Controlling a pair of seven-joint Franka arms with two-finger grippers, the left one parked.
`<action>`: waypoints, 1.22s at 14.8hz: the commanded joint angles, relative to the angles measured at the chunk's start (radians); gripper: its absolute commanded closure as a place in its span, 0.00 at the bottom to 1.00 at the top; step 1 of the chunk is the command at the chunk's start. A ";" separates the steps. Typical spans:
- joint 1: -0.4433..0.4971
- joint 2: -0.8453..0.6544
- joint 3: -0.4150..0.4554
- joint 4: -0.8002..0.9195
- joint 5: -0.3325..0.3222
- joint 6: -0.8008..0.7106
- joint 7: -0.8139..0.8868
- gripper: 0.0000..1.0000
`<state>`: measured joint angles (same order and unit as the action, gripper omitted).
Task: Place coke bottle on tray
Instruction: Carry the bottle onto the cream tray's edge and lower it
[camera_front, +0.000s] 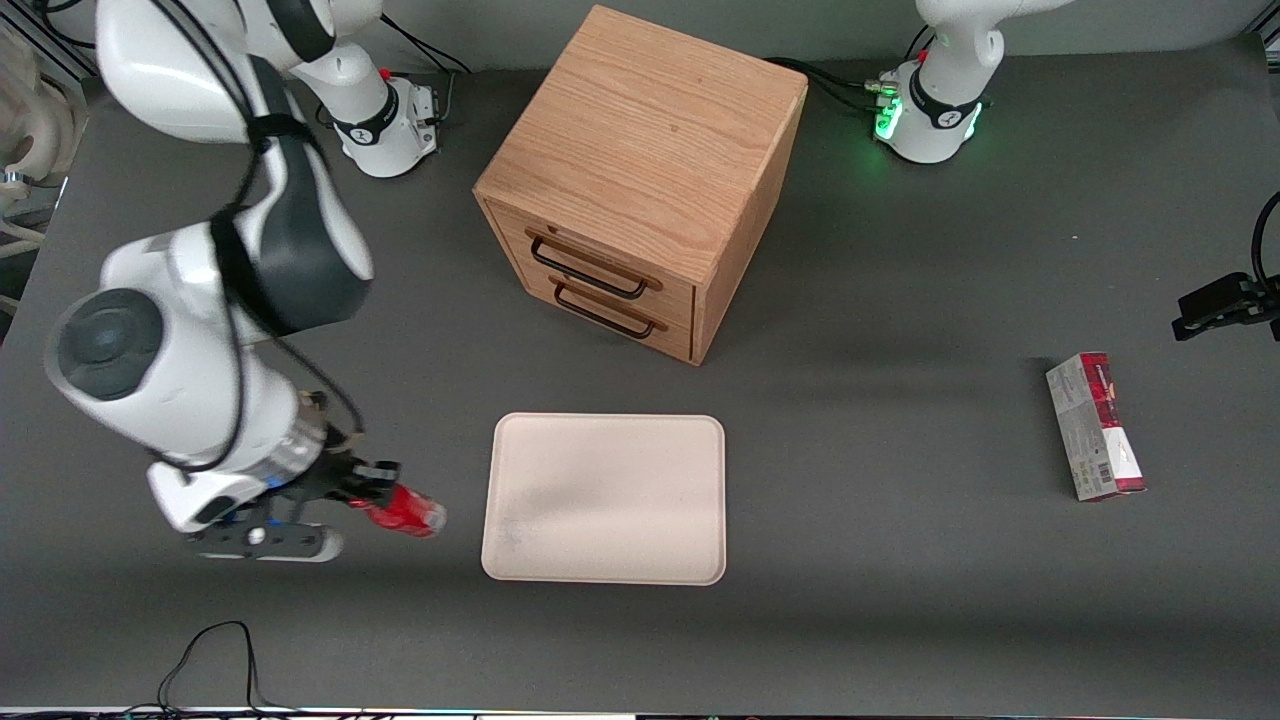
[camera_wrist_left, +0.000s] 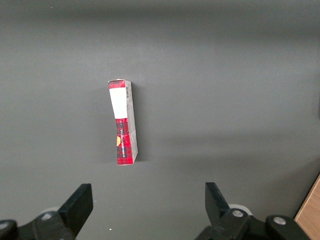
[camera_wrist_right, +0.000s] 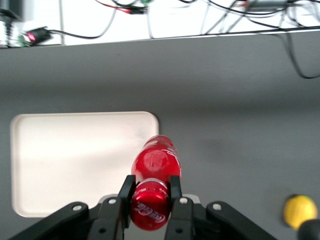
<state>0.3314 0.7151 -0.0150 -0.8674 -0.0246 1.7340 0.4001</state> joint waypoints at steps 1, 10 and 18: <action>0.008 0.024 0.010 0.005 -0.017 0.057 0.045 1.00; 0.015 0.191 0.036 0.002 -0.017 0.205 0.029 1.00; 0.015 0.236 0.036 -0.007 -0.018 0.242 -0.009 0.91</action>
<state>0.3503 0.9499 0.0102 -0.8785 -0.0263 1.9545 0.4094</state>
